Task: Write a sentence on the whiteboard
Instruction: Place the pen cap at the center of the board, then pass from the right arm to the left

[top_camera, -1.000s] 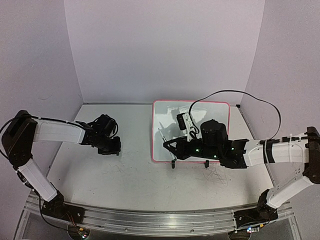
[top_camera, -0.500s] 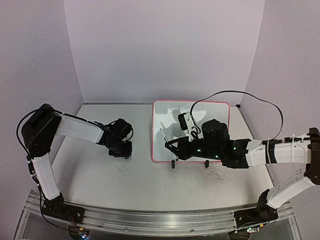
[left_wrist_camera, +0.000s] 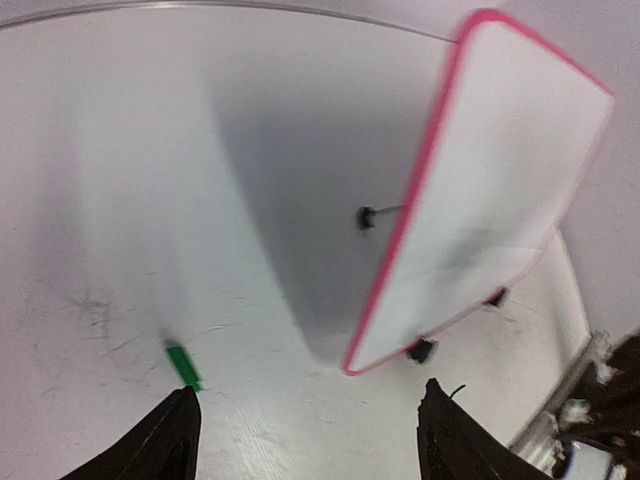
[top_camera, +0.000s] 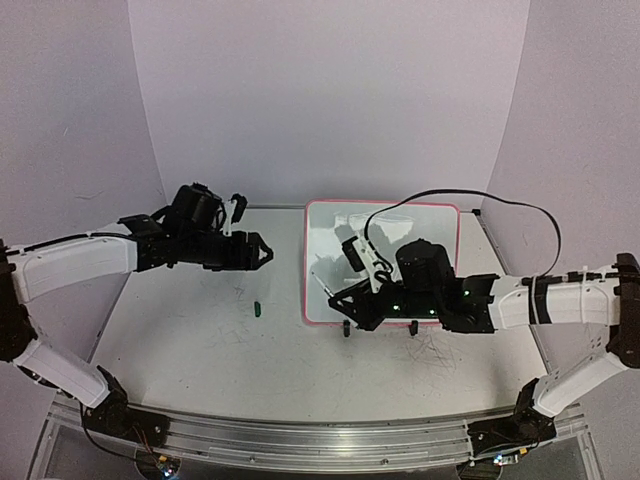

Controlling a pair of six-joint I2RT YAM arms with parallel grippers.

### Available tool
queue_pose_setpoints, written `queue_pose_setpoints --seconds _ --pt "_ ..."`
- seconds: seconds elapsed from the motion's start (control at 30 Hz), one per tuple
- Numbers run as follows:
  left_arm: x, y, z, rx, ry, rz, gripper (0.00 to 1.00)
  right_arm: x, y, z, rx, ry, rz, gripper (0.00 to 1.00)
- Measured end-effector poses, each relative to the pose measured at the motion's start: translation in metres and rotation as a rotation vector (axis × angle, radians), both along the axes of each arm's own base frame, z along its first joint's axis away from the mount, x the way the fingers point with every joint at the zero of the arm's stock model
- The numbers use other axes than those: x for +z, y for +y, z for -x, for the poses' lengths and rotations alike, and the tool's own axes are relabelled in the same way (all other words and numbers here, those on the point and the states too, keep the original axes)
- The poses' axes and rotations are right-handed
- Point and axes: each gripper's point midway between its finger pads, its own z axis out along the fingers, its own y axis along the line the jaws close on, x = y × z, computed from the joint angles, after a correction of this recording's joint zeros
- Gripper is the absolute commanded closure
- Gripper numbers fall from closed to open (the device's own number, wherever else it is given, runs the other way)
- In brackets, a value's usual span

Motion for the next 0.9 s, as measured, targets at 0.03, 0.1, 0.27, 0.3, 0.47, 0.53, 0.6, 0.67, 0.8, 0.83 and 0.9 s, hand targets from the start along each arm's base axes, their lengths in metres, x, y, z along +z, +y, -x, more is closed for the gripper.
queue_pose_setpoints --seconds 0.03,0.1,0.27,0.3,0.47,0.53,0.6,0.67,0.8,0.83,0.9 --pt "0.016 -0.009 0.009 -0.066 -0.009 0.050 0.23 -0.003 0.003 0.003 0.038 -0.009 0.028 1.00" --pt "0.042 -0.028 0.027 -0.208 -0.006 0.147 0.23 -0.009 0.009 0.009 0.115 -0.026 0.075 1.00" --pt "0.054 -0.056 0.071 -0.472 0.105 0.285 0.23 -0.014 0.019 0.025 0.272 -0.051 0.130 1.00" --pt "0.052 -0.059 0.077 -0.506 0.131 0.300 0.23 -0.013 0.020 0.028 0.293 -0.056 0.132 1.00" --pt "0.042 -0.073 0.106 -0.646 0.247 0.346 0.27 -0.004 0.030 0.033 0.365 -0.086 0.135 1.00" --pt "0.041 -0.077 0.116 -0.685 0.275 0.355 0.31 -0.003 0.033 0.033 0.381 -0.096 0.139 1.00" --pt "0.039 -0.081 0.123 -0.717 0.296 0.361 0.33 -0.005 0.033 0.035 0.392 -0.097 0.146 1.00" --pt "0.036 -0.084 0.129 -0.741 0.319 0.365 0.35 -0.007 0.032 0.036 0.402 -0.096 0.156 1.00" --pt "0.028 -0.088 0.135 -0.764 0.354 0.361 0.40 -0.010 0.030 0.038 0.410 -0.092 0.170 1.00" --pt "0.026 -0.089 0.138 -0.770 0.361 0.356 0.41 -0.011 0.030 0.039 0.412 -0.091 0.172 1.00" --pt "0.022 -0.090 0.141 -0.778 0.371 0.347 0.43 -0.011 0.030 0.040 0.415 -0.091 0.175 1.00"
